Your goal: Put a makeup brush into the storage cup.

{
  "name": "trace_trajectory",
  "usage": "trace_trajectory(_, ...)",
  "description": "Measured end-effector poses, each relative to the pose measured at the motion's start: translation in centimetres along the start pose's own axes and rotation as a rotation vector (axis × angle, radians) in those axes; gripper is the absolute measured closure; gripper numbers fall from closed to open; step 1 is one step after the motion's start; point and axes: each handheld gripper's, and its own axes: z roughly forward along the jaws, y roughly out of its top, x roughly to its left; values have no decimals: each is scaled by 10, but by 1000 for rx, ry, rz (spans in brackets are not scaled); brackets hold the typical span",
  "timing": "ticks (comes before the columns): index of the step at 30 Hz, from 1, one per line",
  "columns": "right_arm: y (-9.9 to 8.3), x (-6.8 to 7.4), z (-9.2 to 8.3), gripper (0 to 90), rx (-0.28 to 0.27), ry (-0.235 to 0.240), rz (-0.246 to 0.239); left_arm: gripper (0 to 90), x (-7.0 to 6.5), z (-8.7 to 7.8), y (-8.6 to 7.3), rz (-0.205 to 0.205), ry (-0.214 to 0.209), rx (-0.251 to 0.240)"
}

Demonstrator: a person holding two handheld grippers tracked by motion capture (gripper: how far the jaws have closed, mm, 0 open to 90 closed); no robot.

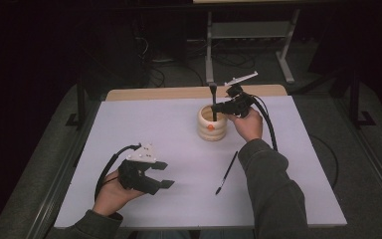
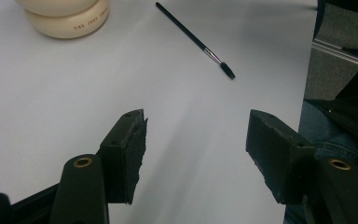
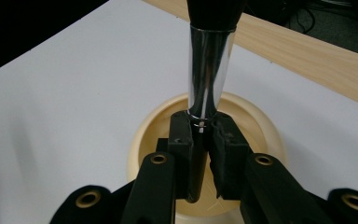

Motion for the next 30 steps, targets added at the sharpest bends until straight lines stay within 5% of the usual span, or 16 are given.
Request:
trace_trajectory(8,-1,0,4,779,2,-2,-13,375,0,0,0,-1,1,-3)
trace_trajectory(11,-2,-1,2,706,7,-27,-2,374,0,0,0,-3,0,-2)
trace_trajectory(30,-12,1,-29,610,-17,-24,-25,373,2,0,-1,1,2,-1)
